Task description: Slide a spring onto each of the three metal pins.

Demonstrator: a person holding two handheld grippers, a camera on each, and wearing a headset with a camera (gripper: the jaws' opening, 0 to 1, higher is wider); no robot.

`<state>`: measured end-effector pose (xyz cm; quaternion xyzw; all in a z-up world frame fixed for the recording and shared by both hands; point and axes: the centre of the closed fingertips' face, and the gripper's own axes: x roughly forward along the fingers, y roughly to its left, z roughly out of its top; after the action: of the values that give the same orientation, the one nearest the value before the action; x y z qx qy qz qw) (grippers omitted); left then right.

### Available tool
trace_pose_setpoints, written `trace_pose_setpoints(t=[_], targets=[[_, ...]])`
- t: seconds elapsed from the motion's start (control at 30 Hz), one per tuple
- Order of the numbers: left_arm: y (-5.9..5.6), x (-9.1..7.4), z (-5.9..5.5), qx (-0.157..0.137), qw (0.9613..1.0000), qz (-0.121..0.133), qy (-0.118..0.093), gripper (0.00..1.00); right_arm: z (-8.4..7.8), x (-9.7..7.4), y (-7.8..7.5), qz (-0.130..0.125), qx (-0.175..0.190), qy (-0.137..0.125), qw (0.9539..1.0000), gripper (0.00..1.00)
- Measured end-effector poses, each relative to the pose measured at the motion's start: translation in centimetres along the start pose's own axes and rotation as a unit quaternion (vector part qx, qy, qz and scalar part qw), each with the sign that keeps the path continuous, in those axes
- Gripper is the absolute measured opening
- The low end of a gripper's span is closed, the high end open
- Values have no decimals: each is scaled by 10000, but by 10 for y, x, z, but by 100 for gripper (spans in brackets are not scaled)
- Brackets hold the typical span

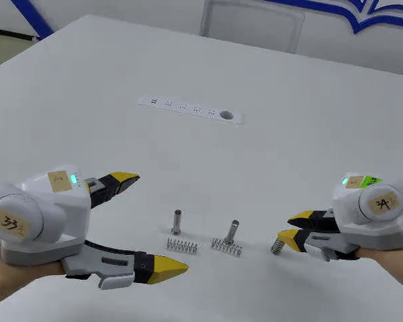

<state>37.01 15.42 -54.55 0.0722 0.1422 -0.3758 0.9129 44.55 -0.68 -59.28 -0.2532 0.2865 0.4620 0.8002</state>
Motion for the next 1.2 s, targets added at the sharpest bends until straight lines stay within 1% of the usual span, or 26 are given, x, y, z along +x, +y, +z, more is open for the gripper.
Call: trace_pose_setpoints(t=[0.03,0.1,0.17,0.23,0.3,0.43,0.63,0.73,0.9,1.07,1.2], targets=[[-1,1,0,-9,10000,-8,1,100,6,0,4,41,-100,-63,9999,19],[-2,1,-1,8,10000,-15,19,100,13,0,11,102,-227,-111,9996,20],[-4,2,-1,26,10000,-46,35,100,20,4,21,221,-331,-170,9991,20],[-5,2,-1,47,10000,-52,27,100,25,9,36,458,-334,-224,9981,20],[-7,2,1,66,10000,-63,6,100,26,16,47,637,-307,-208,9973,20],[-8,1,4,129,9999,-70,-9,100,21,32,61,827,-370,-50,9959,20],[-7,0,-1,138,9999,-62,40,100,6,48,66,922,-437,224,9945,20],[-6,-1,-5,177,9998,-59,111,100,3,54,65,912,-427,295,9945,20],[-3,-3,-9,98,9999,-11,117,100,-2,63,65,924,-347,373,9944,19],[0,-5,-14,82,9998,25,179,100,-4,69,64,905,-382,449,9942,19],[1,-5,-16,53,9998,28,184,100,-9,72,62,906,-350,547,9938,19]])
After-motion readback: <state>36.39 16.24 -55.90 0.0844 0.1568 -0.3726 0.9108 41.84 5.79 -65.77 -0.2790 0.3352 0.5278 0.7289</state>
